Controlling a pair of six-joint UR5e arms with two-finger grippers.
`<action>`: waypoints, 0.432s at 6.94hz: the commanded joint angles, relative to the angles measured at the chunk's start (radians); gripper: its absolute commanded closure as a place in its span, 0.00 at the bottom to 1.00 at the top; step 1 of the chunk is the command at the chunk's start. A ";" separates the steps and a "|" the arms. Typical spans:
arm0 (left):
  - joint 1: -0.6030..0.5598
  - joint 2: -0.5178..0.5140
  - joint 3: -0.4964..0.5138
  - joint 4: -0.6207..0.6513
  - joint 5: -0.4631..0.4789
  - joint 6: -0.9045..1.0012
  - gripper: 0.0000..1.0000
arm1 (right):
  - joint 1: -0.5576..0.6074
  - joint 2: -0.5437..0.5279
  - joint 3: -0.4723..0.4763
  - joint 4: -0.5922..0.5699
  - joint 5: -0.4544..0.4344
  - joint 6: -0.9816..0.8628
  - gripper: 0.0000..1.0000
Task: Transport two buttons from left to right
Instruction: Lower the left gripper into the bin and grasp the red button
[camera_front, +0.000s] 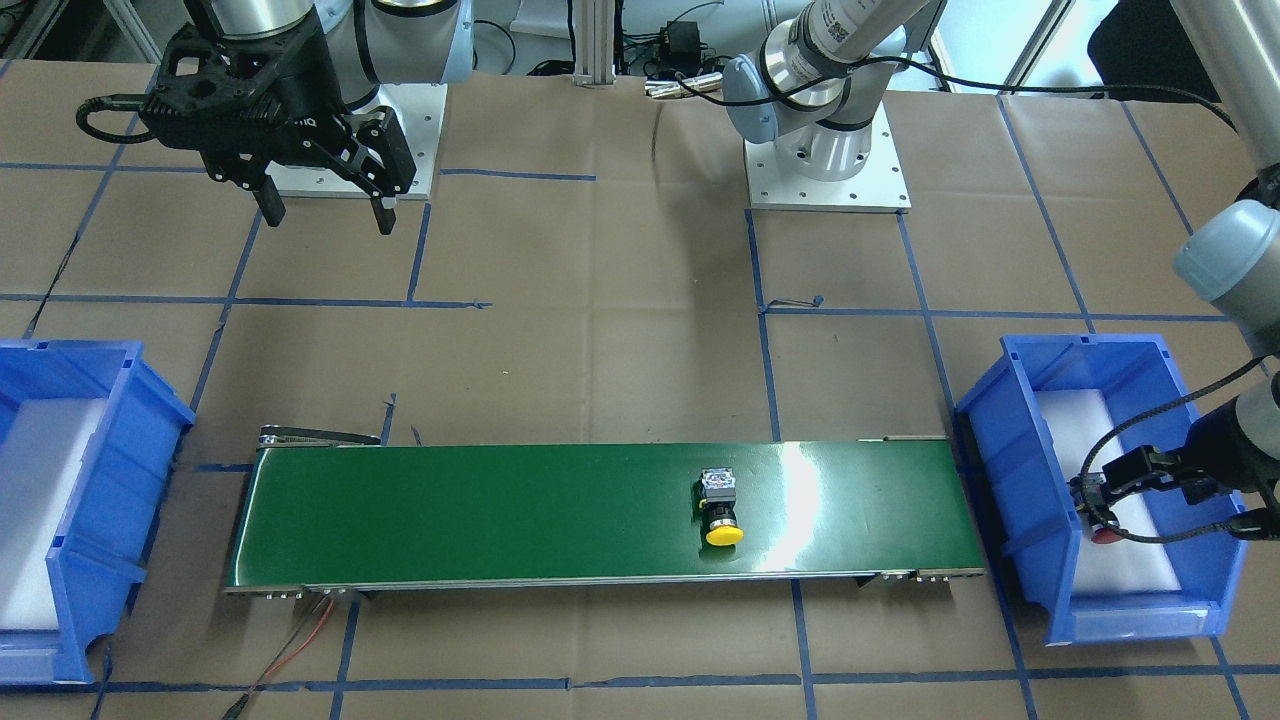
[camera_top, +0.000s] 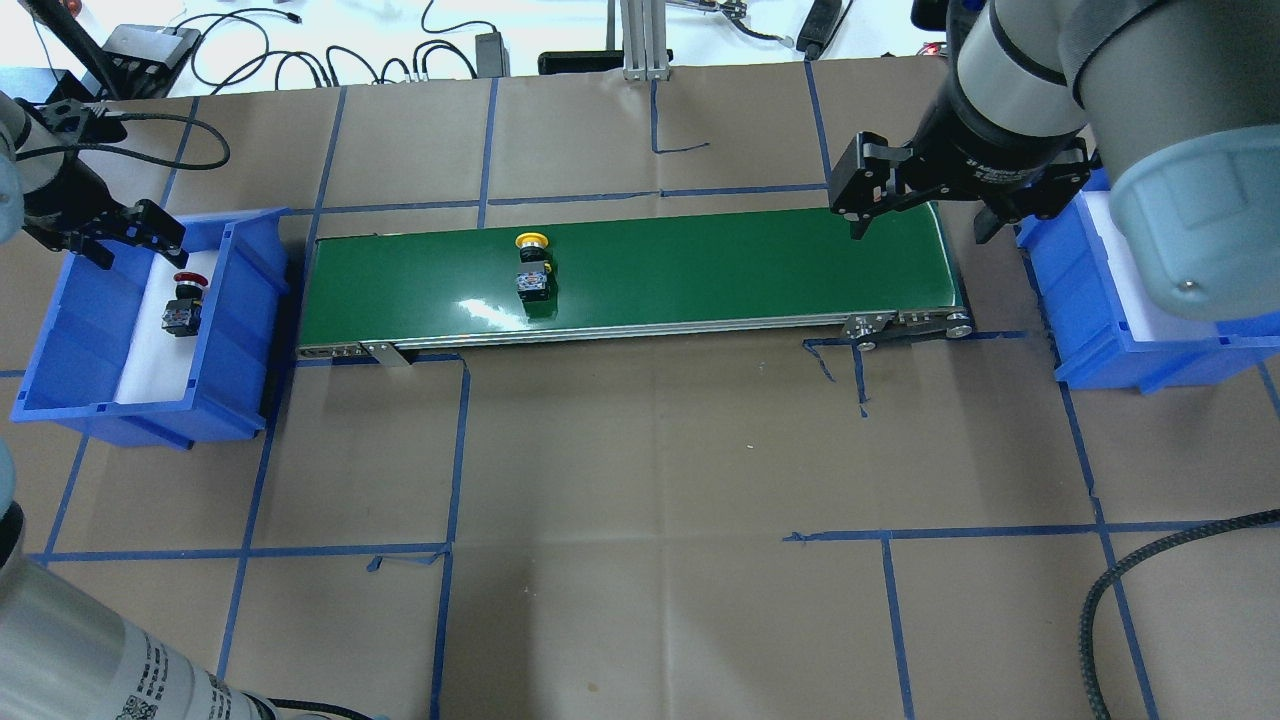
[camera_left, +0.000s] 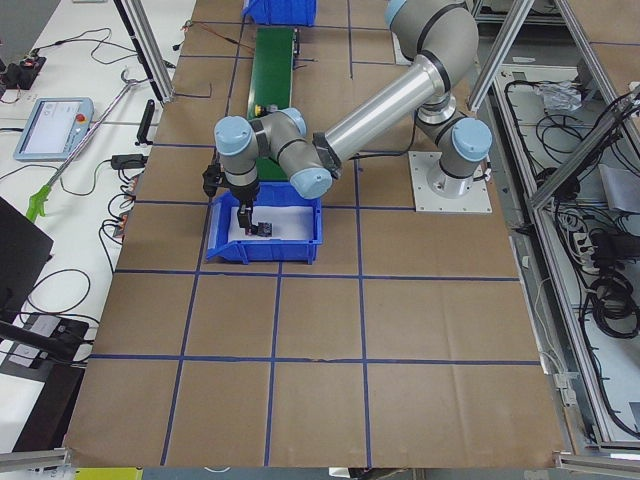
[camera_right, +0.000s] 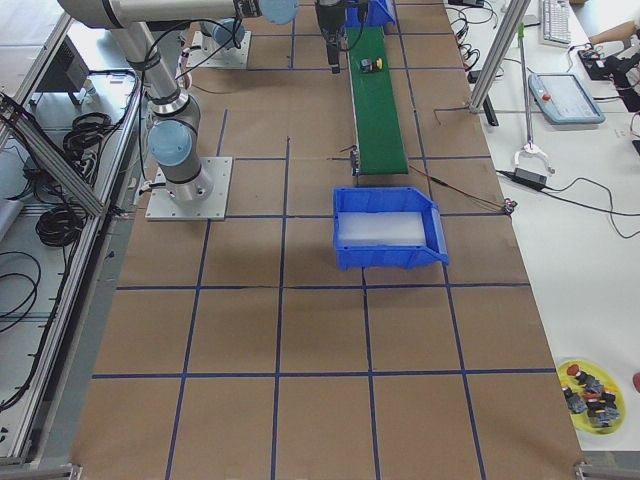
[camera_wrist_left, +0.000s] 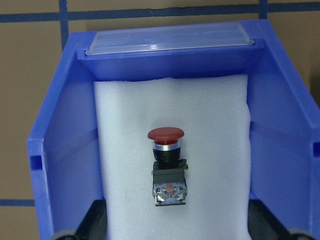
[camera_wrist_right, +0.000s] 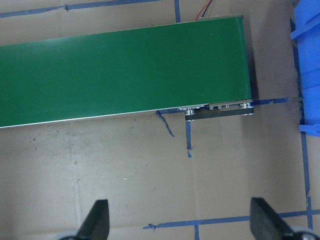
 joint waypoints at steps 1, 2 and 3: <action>0.000 -0.058 -0.022 0.063 -0.022 -0.001 0.01 | 0.000 0.000 -0.003 0.000 0.000 0.000 0.00; 0.000 -0.073 -0.064 0.151 -0.025 -0.001 0.01 | 0.000 0.000 -0.003 0.000 -0.001 0.000 0.00; -0.002 -0.079 -0.089 0.188 -0.024 -0.005 0.01 | 0.000 -0.002 -0.003 0.000 0.000 0.000 0.00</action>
